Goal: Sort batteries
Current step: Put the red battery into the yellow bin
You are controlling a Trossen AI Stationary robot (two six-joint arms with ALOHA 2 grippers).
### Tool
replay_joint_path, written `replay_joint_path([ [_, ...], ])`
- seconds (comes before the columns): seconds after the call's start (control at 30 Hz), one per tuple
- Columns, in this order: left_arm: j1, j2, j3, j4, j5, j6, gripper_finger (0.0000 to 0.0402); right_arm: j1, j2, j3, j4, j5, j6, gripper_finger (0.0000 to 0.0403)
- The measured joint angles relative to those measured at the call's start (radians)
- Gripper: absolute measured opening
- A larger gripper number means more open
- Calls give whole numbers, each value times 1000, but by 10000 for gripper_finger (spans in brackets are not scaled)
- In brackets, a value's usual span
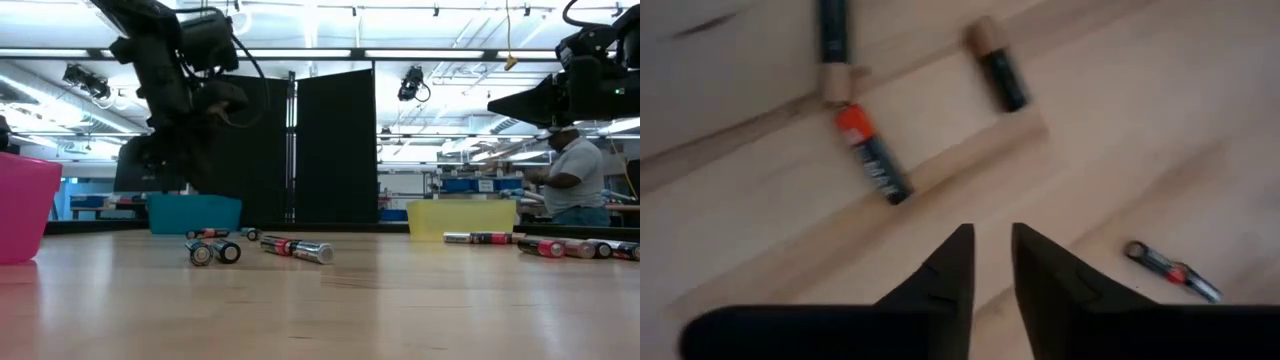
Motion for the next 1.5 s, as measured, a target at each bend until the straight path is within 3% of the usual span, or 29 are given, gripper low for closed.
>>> replay_joint_path([
  [0.2, 40, 54, 10, -27, -10, -5, 157, 0, 0, 0, 0, 1, 0, 39],
  [0.37, 49, 122, 10, -6, -11, -6, 180, 0, 0, 0, 0, 2, 0, 39],
  [0.77, 53, 227, 10, 65, -35, -4, 181, 0, 0, 0, 0, 3, 0, 39],
  [1.23, 53, 233, 10, 58, -62, 18, 181, 0, 0, 0, 0, 3, 0, 39],
  [1.5, 53, 233, 10, 37, -62, 30, 158, 0, 0, 0, 0, 3, 0, 39],
])
